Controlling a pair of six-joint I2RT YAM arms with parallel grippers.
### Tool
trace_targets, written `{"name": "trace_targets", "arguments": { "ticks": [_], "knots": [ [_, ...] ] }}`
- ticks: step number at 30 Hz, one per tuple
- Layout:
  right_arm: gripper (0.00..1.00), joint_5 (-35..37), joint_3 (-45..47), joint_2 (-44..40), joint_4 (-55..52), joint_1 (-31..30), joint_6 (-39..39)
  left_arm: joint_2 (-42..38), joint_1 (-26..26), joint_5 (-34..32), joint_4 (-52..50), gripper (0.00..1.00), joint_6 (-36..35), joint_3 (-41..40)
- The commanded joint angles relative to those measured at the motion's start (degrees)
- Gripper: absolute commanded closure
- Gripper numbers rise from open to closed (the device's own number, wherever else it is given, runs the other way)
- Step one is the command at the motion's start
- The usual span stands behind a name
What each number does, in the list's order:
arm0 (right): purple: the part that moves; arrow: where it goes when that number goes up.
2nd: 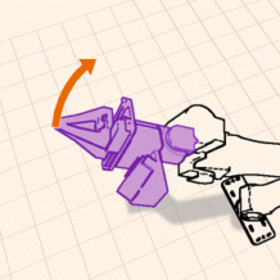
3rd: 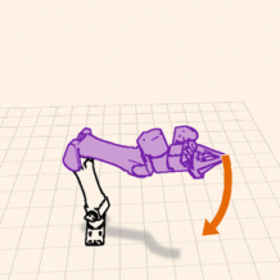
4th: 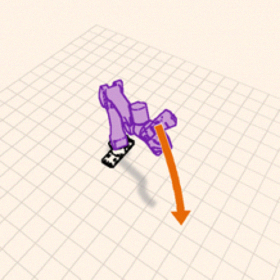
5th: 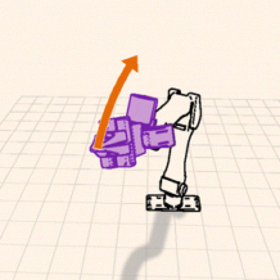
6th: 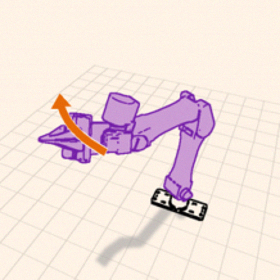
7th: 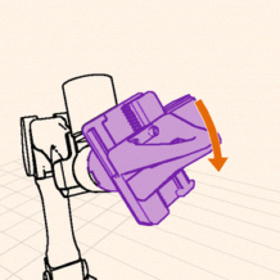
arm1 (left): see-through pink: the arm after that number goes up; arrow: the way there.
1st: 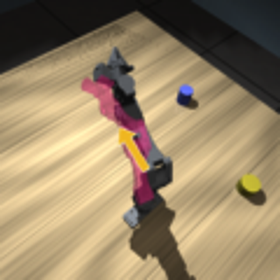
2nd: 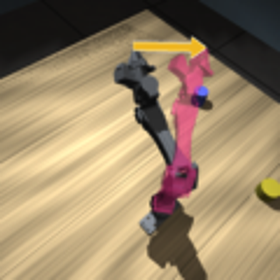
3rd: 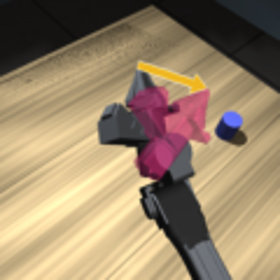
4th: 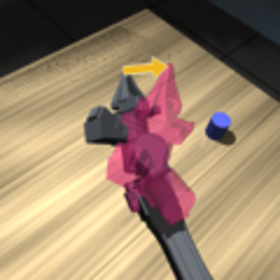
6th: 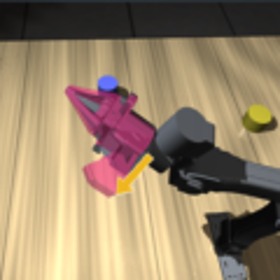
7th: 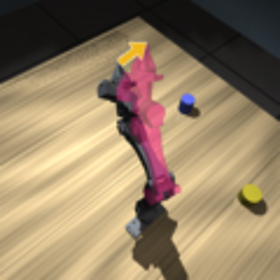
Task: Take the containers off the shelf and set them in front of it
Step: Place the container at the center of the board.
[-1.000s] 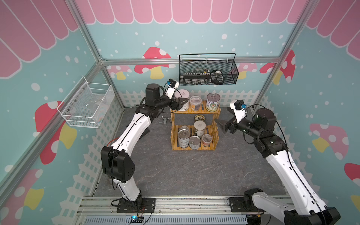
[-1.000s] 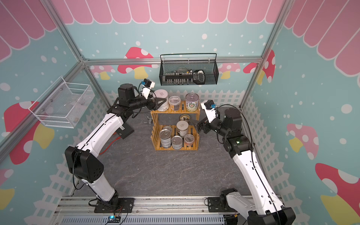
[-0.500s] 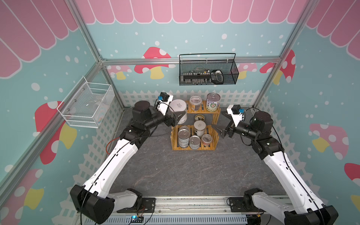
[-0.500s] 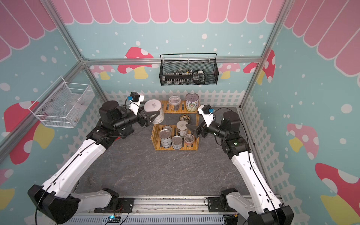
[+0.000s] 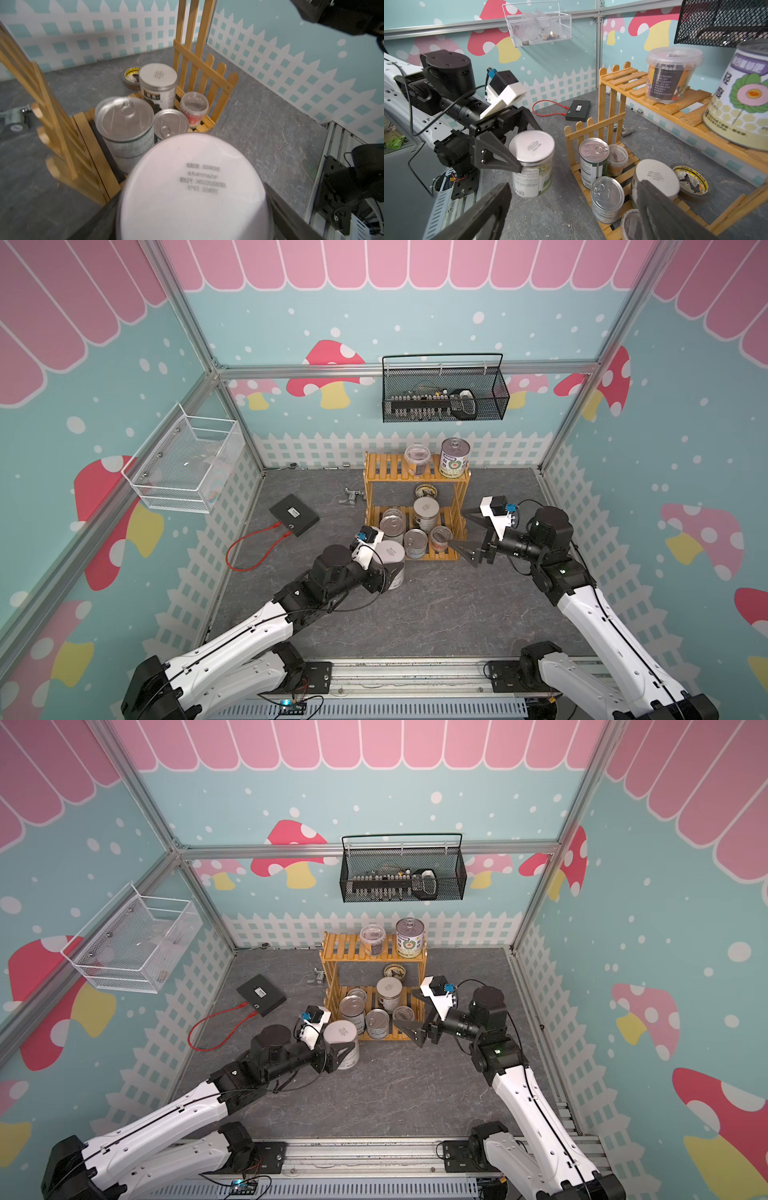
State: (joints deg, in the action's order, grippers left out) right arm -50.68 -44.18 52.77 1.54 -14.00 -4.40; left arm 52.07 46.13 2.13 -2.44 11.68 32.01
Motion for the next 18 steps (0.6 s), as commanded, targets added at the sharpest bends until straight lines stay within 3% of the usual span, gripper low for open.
{"name": "trace_targets", "arguments": {
  "ticks": [1, 4, 10, 18],
  "knots": [
    [0.01, -0.5, 1.7, -0.8, 1.9, -1.1, 0.1, -1.4, 4.1, -9.7, 7.0, 0.35, 5.8, -4.4],
    [0.01, 1.3, 2.5, -0.1, 1.7, -2.6, 1.2, 1.0, 6.9, -16.5, 7.9, 0.35, 7.5, -7.2],
    [0.01, 4.5, 4.5, -0.3, 2.8, -4.3, 2.2, 4.1, 7.3, -24.5, 11.2, 0.35, 9.3, -11.6],
    [0.01, 6.4, 4.4, 0.3, 2.5, -5.4, 2.9, 3.2, 2.6, -23.4, 15.8, 0.36, 12.2, -17.4]
  ]
}}
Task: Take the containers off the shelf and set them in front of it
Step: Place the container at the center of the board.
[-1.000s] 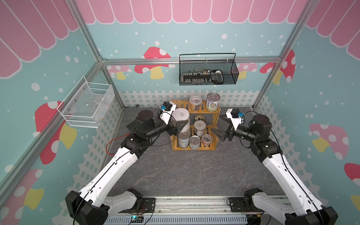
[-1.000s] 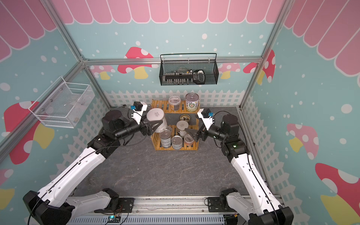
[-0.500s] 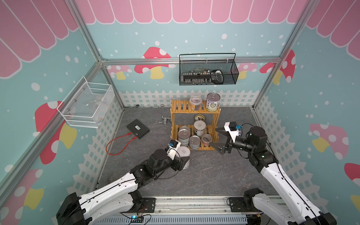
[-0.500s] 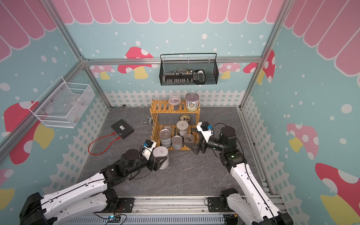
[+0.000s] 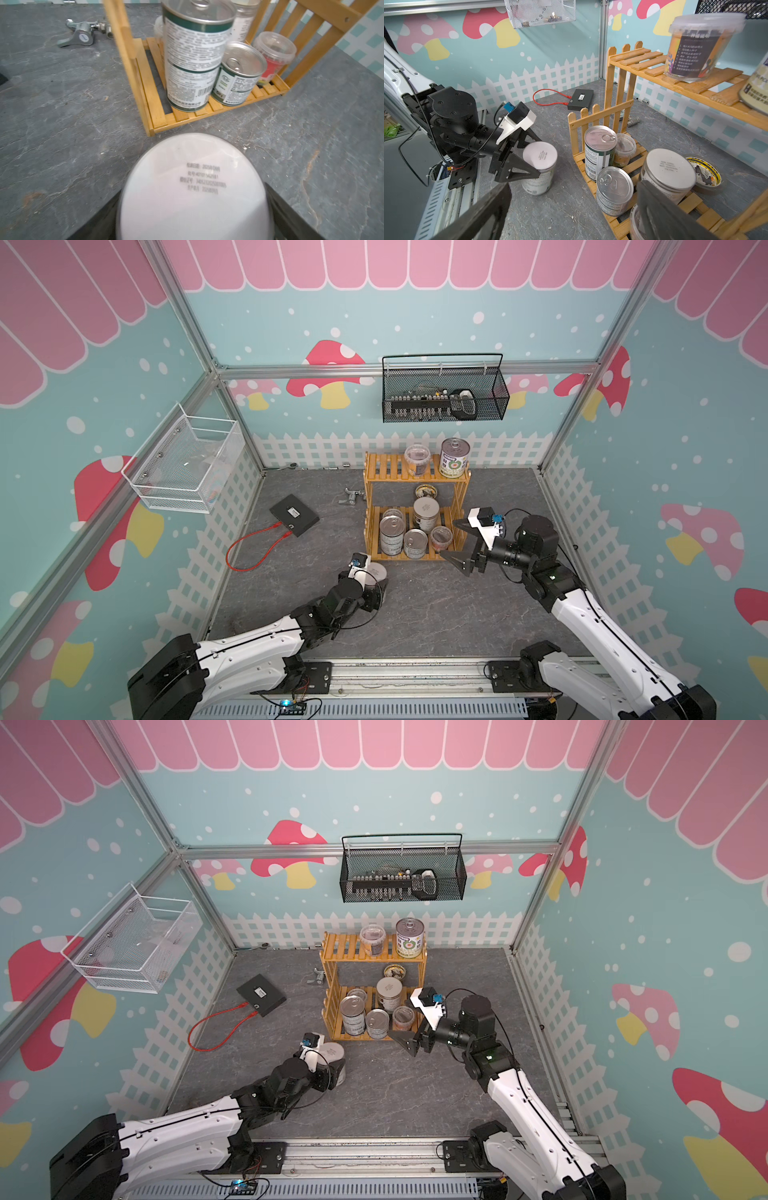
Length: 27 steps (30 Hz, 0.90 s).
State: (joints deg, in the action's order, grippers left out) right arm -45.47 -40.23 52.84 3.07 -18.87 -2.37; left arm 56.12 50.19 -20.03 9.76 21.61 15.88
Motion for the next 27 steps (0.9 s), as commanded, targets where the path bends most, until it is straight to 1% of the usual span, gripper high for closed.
{"name": "trace_targets", "arguments": {
  "ticks": [1, 4, 7, 11, 15, 18, 22, 27],
  "knots": [
    [0.01, 1.4, 0.4, 0.1, 1.0, -0.5, 1.0, -1.0, -2.0, -1.9, 3.3, 0.36, 2.6, -1.6],
    [0.01, 1.7, 0.3, -0.2, 1.1, -0.6, 1.2, -1.9, -2.6, -4.4, 3.0, 0.37, 2.9, -1.8],
    [0.01, 2.0, 0.3, -0.1, 0.9, -0.6, 1.5, -2.3, -2.7, -8.5, 1.0, 0.37, 4.5, -1.5],
    [0.01, 2.2, 0.2, -0.3, 0.5, -0.6, 1.8, -4.1, -2.7, -11.4, 0.7, 0.37, 5.8, -2.4],
    [0.01, 2.2, -0.3, 0.0, 0.2, -0.6, 2.3, -4.4, -2.7, -13.9, -0.4, 0.37, 7.4, -2.4],
    [0.01, 2.4, -0.7, 0.2, -0.5, -0.6, 2.7, -2.7, -2.7, -14.5, -0.9, 0.36, 8.1, -1.7],
    [0.01, 2.8, -1.2, -0.1, -1.3, -0.7, 3.4, -0.2, -2.7, -15.2, -1.5, 0.32, 8.8, -0.6],
    [0.01, 3.5, -1.0, -0.9, -2.4, -0.6, 4.0, -0.1, -2.7, -16.2, -2.2, 0.31, 9.6, -0.4]
  ]
}}
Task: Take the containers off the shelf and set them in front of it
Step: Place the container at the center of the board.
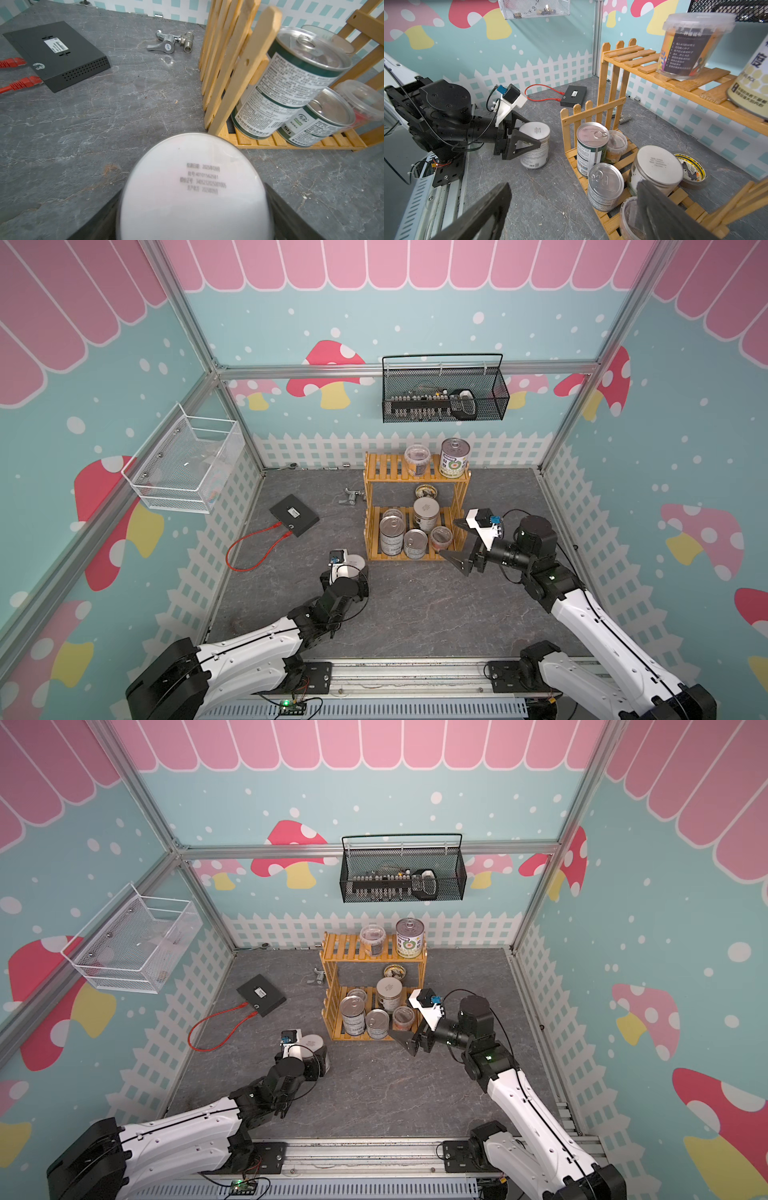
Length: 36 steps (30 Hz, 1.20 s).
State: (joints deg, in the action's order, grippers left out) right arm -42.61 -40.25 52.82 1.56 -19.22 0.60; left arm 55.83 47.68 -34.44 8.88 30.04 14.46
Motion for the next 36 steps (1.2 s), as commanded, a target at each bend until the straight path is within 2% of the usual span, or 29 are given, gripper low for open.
{"name": "trace_targets", "arguments": {
  "ticks": [1, 3, 6, 10, 20, 23, 26, 32, 36],
  "knots": [
    [0.01, 0.8, -0.7, -1.1, -1.1, -0.3, 1.2, -0.1, -0.2, -1.7, -1.3, 0.31, 1.2, 0.9],
    [0.01, 1.2, -0.6, -1.6, -1.5, -0.3, 1.5, -0.7, -0.3, -1.1, -1.3, 0.29, 0.9, 0.7],
    [0.01, 1.6, -1.0, -1.8, -2.0, -0.3, 1.9, -1.7, -0.2, -0.4, -1.5, 0.19, 0.5, 0.5],
    [0.01, 1.6, -1.2, -1.6, -2.2, -0.4, 2.1, -2.7, -0.2, -0.9, -2.2, 0.13, 0.9, 0.5],
    [0.01, 1.3, -3.1, -1.0, -3.8, -0.3, 2.9, -10.4, -0.2, -0.8, -8.0, 0.06, 2.7, 0.3],
    [0.01, 1.1, -3.4, -0.7, -3.8, -0.3, 2.8, -12.6, -0.2, -0.8, -8.9, 0.01, 3.0, 0.0],
    [0.01, 1.4, -3.9, -0.5, -4.2, -0.3, 2.8, -13.0, -0.2, -0.4, -9.7, 0.01, 2.6, 1.0],
    [0.01, 2.8, -5.3, -0.6, -5.0, -0.3, 2.7, -13.3, -1.0, -0.4, -10.0, 0.01, -1.8, 6.2],
    [0.01, 6.0, -7.2, -0.4, -7.1, -0.3, 2.7, -11.9, -1.6, 3.2, -11.5, 0.01, -9.2, 12.7]
  ]
}}
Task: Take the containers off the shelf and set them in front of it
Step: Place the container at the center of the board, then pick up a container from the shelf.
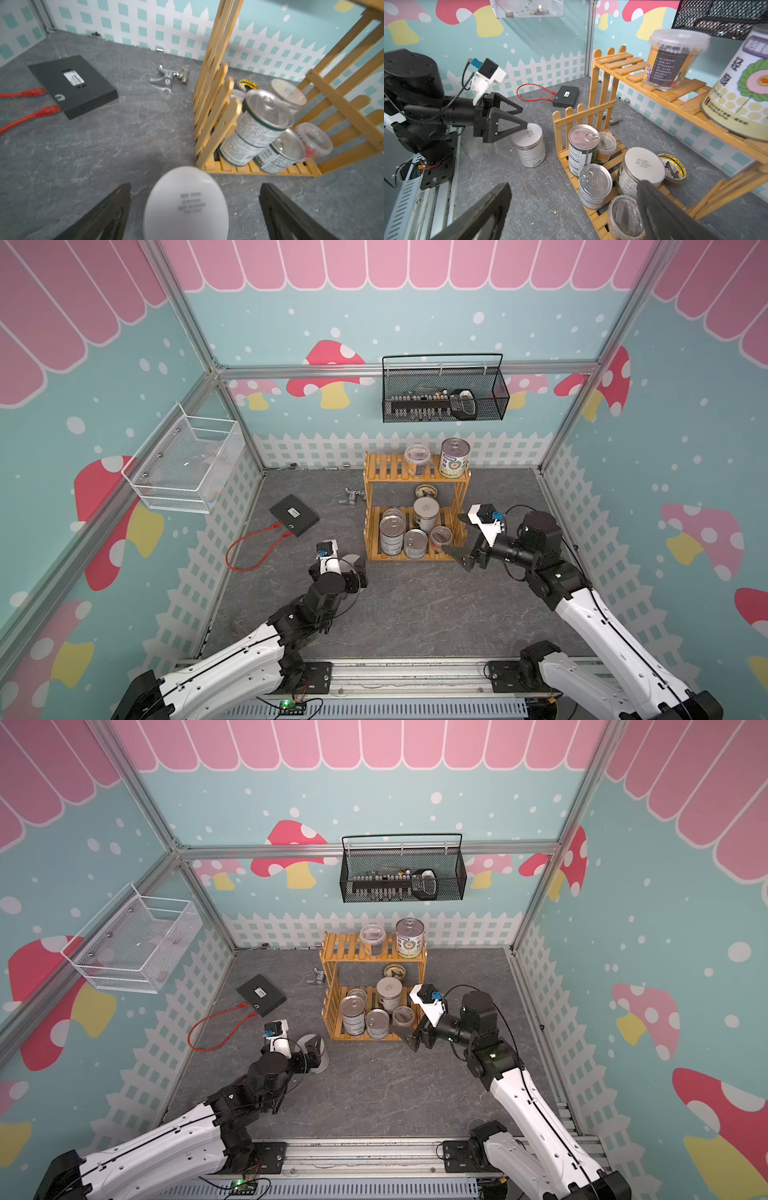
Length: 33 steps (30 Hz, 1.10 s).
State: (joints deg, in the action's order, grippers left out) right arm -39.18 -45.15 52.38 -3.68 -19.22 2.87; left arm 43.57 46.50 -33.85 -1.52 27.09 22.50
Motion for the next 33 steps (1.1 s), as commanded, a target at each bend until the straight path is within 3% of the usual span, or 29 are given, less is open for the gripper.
{"name": "trace_targets", "arguments": {
  "ticks": [1, 7, 16, 23, 33],
  "knots": [
    [0.01, 3.6, -2.8, 0.2, -2.4, -0.3, 0.4, 0.7, -0.4, 4.0, -1.4, 0.01, -8.3, 6.3],
    [0.01, 8.7, -5.4, -0.5, -3.4, -0.1, -0.7, 6.0, -0.9, 15.9, -3.4, 0.01, -18.0, 18.8],
    [0.01, 14.1, -7.4, -2.2, -5.2, 0.4, -2.5, 19.9, -1.3, 24.4, -5.0, 0.01, -28.3, 39.8],
    [0.01, 15.7, -8.3, -3.1, -5.6, 0.6, -3.2, 34.6, -8.9, 33.8, -5.0, 0.01, -29.6, 55.4],
    [0.01, 17.2, -8.6, -3.6, -6.5, 0.8, -2.4, 50.6, -12.4, 39.5, -7.5, 0.01, -30.6, 71.2]
  ]
}}
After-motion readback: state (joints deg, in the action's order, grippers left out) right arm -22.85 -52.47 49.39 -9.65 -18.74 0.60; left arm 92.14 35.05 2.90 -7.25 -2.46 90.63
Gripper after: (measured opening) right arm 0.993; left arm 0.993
